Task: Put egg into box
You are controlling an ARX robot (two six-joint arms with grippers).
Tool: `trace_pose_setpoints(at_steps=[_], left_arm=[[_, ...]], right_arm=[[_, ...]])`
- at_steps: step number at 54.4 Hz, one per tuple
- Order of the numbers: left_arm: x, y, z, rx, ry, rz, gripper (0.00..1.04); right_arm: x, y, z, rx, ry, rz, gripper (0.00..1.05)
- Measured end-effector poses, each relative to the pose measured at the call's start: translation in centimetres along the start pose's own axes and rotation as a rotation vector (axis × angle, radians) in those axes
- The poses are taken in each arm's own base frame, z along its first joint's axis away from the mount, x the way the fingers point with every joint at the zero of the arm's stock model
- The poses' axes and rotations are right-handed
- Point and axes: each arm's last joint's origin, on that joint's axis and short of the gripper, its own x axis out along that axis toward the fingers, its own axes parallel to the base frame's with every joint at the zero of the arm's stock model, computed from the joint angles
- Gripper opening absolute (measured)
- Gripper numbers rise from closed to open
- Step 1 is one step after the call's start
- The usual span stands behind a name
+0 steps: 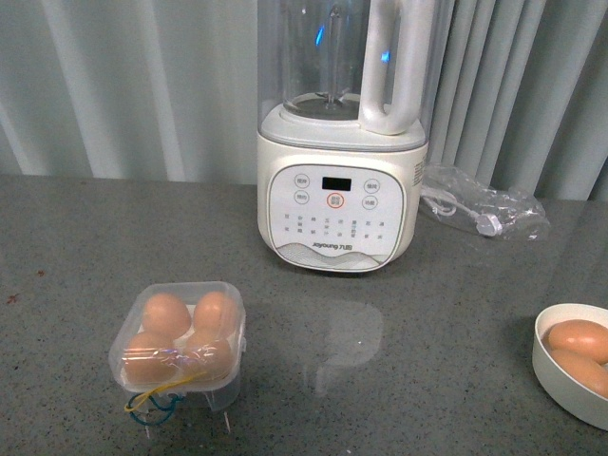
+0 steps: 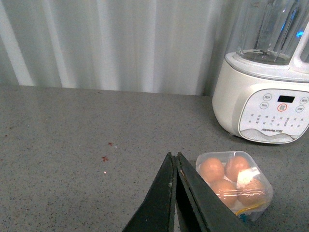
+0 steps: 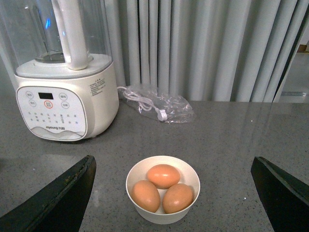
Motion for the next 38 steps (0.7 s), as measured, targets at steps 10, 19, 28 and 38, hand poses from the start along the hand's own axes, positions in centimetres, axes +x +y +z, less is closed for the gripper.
trace_pose_setpoints(at_steps=[10,19,28,38], left_arm=[[-0.4,0.0,0.0,0.0,0.0,0.0,0.04],[-0.8,0.0,0.0,0.0,0.0,0.0,0.04],[-1.9,0.0,-0.3,0.0,0.002,-0.002,0.04],[-1.9,0.0,-0.3,0.0,0.007,-0.002,0.17]], right_arm=[[0.0,0.0,0.0,0.0,0.0,0.0,0.97],[0.0,0.0,0.0,0.0,0.0,0.0,0.97],[0.0,0.0,0.0,0.0,0.0,0.0,0.97],[0.0,0.0,0.0,0.0,0.0,0.0,0.97]])
